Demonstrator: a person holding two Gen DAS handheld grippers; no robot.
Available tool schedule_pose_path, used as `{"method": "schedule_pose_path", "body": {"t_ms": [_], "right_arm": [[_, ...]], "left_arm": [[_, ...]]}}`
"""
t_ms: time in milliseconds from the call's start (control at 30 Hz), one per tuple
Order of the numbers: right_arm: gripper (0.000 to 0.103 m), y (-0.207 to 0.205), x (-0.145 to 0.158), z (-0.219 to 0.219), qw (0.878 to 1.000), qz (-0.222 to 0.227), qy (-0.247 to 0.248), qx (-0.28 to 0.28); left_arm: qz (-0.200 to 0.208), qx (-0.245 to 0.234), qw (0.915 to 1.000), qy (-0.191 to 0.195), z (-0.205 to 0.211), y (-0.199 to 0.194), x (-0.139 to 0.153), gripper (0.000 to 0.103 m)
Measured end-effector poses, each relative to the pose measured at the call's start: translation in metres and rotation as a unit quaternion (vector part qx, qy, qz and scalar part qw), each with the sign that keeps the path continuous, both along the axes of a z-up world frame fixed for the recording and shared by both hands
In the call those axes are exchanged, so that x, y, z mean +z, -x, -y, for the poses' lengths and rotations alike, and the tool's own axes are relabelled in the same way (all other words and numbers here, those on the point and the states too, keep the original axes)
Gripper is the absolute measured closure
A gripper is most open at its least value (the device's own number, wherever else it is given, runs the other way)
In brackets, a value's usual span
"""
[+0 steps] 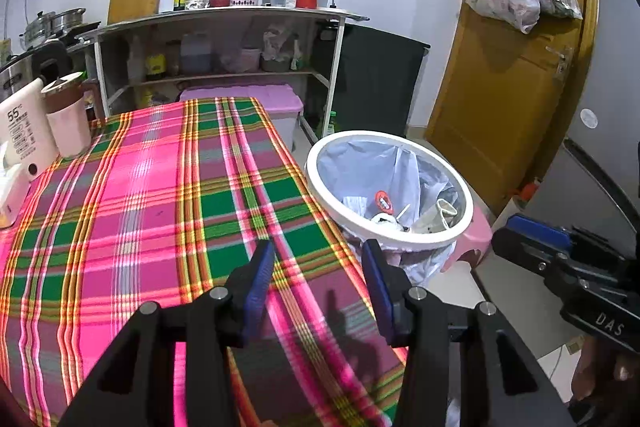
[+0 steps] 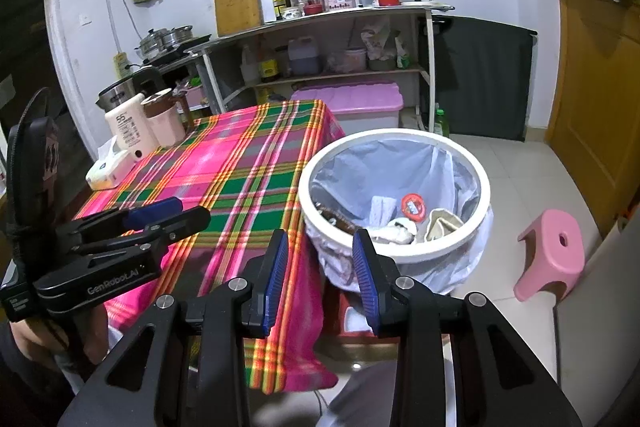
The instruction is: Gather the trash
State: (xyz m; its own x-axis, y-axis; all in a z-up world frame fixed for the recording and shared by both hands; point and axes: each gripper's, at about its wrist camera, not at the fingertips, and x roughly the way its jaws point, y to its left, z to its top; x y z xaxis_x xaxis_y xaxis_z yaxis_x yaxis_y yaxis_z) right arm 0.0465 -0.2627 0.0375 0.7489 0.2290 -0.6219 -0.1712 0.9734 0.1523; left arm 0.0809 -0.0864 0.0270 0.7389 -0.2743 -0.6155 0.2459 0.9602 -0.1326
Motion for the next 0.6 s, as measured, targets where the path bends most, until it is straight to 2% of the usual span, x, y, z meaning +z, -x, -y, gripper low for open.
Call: {"method": "schedule_pose_path", "body": {"t_ms": [233, 600], "right_arm": [[0.068, 0.013, -0.001, -0.007, 1.000, 0.000, 0.004, 0.008], [0.068, 0.017, -0.002, -0.008, 1.000, 0.001, 0.006, 0.008]], "left_arm": [[0.003, 0.008, 1.0000, -0.004, -0.004, 0.017, -0.001, 0.056], [0.003, 0.011, 0.9999, -0.003, -0.006, 0.023, 0.000, 0.056]]}}
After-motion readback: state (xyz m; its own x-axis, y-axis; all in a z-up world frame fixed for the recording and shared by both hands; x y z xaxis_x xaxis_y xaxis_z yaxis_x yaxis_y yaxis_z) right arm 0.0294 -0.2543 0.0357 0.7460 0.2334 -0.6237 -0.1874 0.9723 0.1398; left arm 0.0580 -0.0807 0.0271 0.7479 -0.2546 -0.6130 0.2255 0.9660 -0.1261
